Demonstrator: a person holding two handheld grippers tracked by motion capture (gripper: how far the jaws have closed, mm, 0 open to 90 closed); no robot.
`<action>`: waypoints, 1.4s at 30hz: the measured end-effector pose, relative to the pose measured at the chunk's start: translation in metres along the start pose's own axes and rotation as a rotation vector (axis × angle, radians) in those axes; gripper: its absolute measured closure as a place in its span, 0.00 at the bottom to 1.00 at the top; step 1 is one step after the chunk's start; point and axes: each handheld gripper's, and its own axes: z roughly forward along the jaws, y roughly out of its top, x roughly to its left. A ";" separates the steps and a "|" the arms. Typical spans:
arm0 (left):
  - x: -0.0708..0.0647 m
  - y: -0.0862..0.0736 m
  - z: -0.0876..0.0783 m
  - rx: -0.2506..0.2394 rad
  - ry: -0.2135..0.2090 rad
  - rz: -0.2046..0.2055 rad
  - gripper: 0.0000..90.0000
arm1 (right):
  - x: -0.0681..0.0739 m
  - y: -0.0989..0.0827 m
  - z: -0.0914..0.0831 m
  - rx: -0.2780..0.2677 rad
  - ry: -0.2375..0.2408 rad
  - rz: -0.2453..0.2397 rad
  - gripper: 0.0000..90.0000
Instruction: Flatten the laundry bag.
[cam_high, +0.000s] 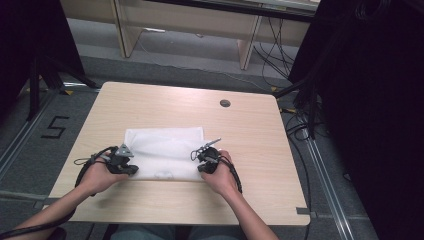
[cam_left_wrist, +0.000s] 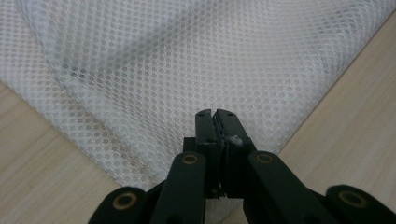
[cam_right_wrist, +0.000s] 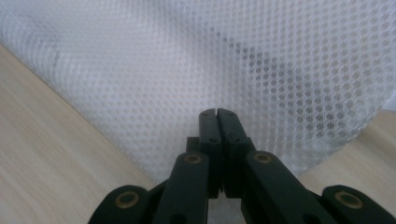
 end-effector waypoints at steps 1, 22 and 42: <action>-0.001 0.001 0.001 0.003 -0.004 0.003 0.97 | -0.001 -0.003 0.000 0.002 0.009 0.007 1.00; -0.058 0.020 0.015 0.007 -0.079 0.148 0.97 | -0.019 -0.068 -0.040 0.074 0.017 0.033 1.00; -0.043 0.015 -0.003 -0.152 -0.060 0.024 0.81 | -0.052 -0.082 -0.071 -0.202 -0.079 0.141 0.74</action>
